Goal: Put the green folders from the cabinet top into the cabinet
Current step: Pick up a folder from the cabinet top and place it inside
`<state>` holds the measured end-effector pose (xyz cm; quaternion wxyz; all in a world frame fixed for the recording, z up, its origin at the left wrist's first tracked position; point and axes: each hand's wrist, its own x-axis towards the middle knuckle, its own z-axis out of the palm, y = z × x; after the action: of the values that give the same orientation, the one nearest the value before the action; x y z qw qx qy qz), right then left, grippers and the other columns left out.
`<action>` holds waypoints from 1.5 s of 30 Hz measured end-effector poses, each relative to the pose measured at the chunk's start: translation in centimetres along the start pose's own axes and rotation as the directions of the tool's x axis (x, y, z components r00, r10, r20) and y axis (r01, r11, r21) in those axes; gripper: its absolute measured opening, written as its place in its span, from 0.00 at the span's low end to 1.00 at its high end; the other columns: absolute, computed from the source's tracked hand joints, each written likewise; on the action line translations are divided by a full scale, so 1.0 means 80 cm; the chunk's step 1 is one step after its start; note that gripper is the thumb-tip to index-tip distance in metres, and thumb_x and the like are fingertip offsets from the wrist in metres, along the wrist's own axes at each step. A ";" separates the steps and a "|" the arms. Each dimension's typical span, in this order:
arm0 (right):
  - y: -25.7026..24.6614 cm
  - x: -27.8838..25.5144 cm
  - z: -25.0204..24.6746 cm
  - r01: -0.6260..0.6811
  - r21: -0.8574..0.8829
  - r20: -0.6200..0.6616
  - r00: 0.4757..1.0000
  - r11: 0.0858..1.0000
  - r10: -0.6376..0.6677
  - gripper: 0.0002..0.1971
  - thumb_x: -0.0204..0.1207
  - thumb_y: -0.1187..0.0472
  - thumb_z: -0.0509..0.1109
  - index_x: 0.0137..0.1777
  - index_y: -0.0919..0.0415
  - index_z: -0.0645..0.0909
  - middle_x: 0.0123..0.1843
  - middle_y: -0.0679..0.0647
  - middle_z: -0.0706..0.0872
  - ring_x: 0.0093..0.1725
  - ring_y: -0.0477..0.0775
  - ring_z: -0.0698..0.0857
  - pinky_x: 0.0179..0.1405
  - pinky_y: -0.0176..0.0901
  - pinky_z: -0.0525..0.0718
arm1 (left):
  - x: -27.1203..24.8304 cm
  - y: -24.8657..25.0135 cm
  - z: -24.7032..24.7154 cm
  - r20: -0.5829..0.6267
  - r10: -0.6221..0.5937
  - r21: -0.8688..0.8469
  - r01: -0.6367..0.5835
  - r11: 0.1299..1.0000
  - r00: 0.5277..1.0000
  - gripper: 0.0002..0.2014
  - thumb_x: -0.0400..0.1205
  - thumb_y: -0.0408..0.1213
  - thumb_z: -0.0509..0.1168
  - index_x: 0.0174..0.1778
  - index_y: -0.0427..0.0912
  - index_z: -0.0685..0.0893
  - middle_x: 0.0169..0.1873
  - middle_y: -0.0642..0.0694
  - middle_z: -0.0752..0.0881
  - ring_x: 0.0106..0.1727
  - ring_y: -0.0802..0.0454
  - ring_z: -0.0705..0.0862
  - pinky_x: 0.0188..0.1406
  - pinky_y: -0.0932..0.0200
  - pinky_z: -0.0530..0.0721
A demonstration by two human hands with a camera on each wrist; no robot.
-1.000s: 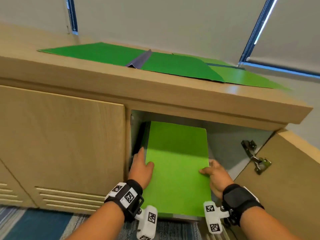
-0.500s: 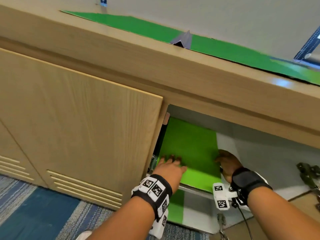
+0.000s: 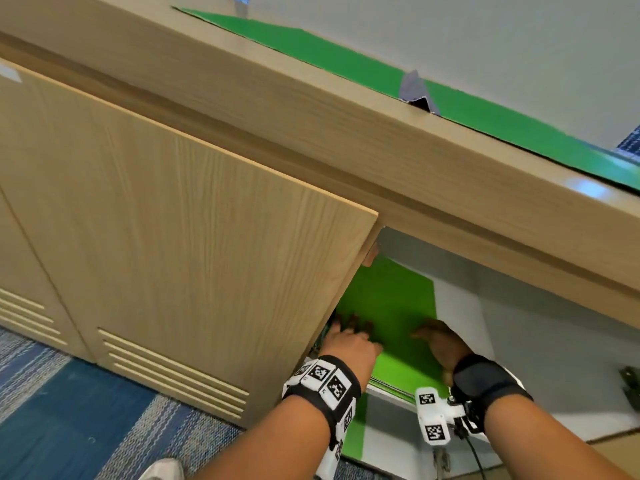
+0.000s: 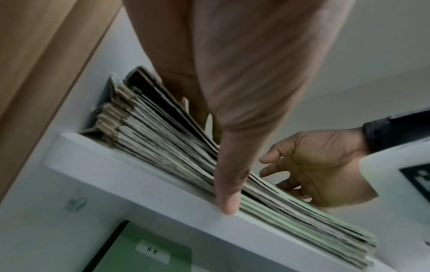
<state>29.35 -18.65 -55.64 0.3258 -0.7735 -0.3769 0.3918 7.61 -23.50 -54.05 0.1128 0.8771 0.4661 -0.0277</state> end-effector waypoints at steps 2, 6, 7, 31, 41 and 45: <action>0.004 -0.002 0.000 -0.003 -0.114 -0.019 1.000 0.994 0.001 0.39 0.66 0.57 0.79 0.78 0.59 0.69 0.72 0.60 0.78 0.66 0.61 0.79 0.64 0.50 0.79 | 0.000 0.000 -0.001 -0.009 -0.010 0.001 0.010 1.000 1.000 0.26 0.80 0.30 0.57 0.74 0.54 0.74 0.76 0.39 0.73 0.79 0.37 0.65 0.79 0.32 0.48; 0.006 -0.006 -0.009 0.018 -0.266 0.000 1.000 0.964 -0.019 0.42 0.64 0.53 0.79 0.79 0.56 0.68 0.75 0.62 0.76 0.70 0.64 0.78 0.68 0.53 0.78 | -0.002 0.002 -0.003 0.004 -0.025 -0.016 0.025 1.000 1.000 0.24 0.79 0.32 0.61 0.73 0.52 0.75 0.72 0.39 0.77 0.77 0.38 0.68 0.79 0.33 0.48; 0.006 -0.007 -0.014 0.023 -0.318 -0.005 1.000 0.948 -0.026 0.41 0.64 0.52 0.80 0.78 0.57 0.69 0.74 0.64 0.77 0.68 0.65 0.79 0.66 0.53 0.79 | -0.001 0.002 -0.003 0.009 -0.021 -0.021 0.021 1.000 1.000 0.25 0.78 0.34 0.64 0.73 0.52 0.75 0.71 0.39 0.77 0.77 0.38 0.69 0.79 0.33 0.49; -0.160 -0.322 -0.128 0.570 -0.120 0.169 0.818 0.813 -0.549 0.12 0.75 0.55 0.72 0.58 0.45 0.82 0.58 0.41 0.86 0.56 0.37 0.85 0.62 0.46 0.84 | -0.198 0.086 -0.299 -0.705 0.112 -0.044 -0.201 0.979 0.700 0.11 0.82 0.55 0.55 0.49 0.54 0.79 0.42 0.57 0.81 0.45 0.57 0.79 0.43 0.57 0.77; -0.189 -0.368 -0.160 0.595 0.085 0.111 0.791 0.799 -0.601 0.10 0.79 0.58 0.70 0.57 0.45 0.83 0.55 0.43 0.89 0.55 0.42 0.87 0.51 0.36 0.86 | -0.134 0.050 -0.397 -0.256 -0.283 0.093 0.314 0.945 0.924 0.45 0.71 0.53 0.60 0.84 0.57 0.44 0.84 0.35 0.44 0.84 0.34 0.47 0.81 0.33 0.46; -0.187 -0.372 -0.176 0.549 0.211 0.081 0.815 0.809 -0.574 0.09 0.80 0.58 0.68 0.57 0.49 0.84 0.55 0.46 0.90 0.55 0.45 0.88 0.53 0.42 0.87 | -0.141 0.059 -0.381 -0.315 -0.279 0.195 0.349 0.916 0.907 0.41 0.71 0.47 0.60 0.81 0.61 0.52 0.76 0.40 0.60 0.76 0.37 0.61 0.74 0.34 0.62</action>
<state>24.30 -39.03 -26.19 0.4676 -0.5653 -0.5742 0.3635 3.41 -28.36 -21.82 -0.0705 0.7919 0.6062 0.0212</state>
